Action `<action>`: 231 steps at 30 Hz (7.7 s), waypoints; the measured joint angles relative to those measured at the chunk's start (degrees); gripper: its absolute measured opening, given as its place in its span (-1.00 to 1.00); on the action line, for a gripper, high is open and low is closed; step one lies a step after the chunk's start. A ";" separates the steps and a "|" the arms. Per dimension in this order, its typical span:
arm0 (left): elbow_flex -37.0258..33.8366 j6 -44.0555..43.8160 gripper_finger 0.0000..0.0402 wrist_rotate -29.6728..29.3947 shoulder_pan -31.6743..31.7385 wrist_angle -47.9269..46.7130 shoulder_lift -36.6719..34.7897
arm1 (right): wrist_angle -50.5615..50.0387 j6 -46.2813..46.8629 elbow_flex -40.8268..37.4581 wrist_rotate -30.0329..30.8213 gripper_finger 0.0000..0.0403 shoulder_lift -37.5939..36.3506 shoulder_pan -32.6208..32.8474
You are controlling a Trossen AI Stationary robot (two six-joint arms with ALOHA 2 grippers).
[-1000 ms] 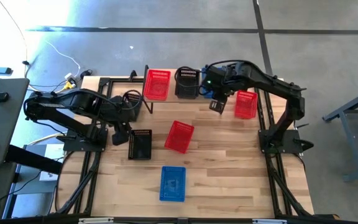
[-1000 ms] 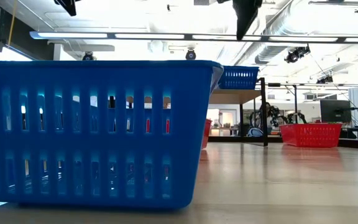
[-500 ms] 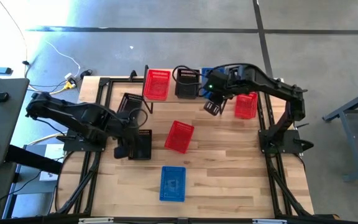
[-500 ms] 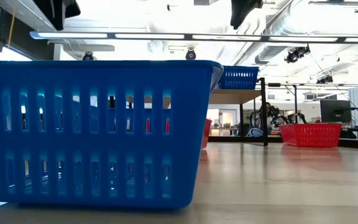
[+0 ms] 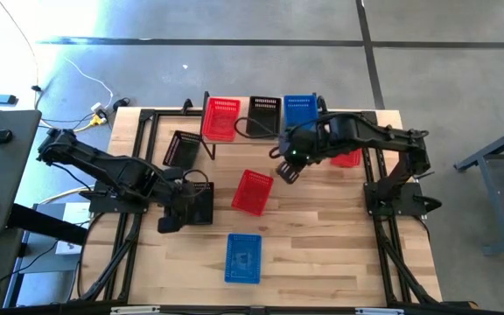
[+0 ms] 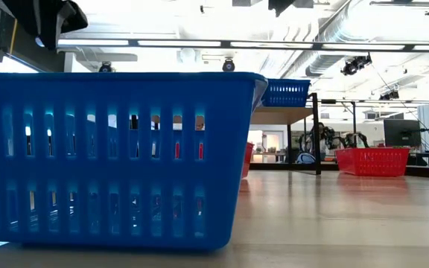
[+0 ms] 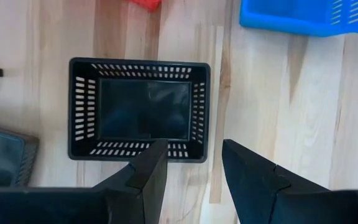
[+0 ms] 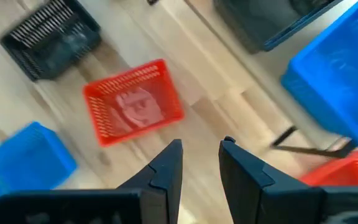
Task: Stack baskets on shelf by color
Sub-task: Stack the bottom red bin on top of the red bin on the shelf, then stack the bottom black bin on top of the black bin on the shelf
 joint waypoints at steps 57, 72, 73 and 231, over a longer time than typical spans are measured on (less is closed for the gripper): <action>-2.16 -0.22 -0.29 3.05 -0.50 0.39 -5.00 | 20.73 -14.45 -0.02 -11.74 -0.54 28.79 8.76; -2.16 -0.24 -0.29 2.67 -0.49 0.48 -9.41 | 20.86 -15.07 -0.02 -12.95 -0.54 33.47 8.38; -2.16 -0.24 -0.29 2.67 -0.49 0.46 -9.49 | 20.22 -15.06 -0.03 -12.89 -0.54 33.71 8.37; -2.16 -7.38 -0.29 -5.59 8.29 -2.40 -9.84 | 31.43 -48.58 16.79 2.76 -0.59 25.37 -12.98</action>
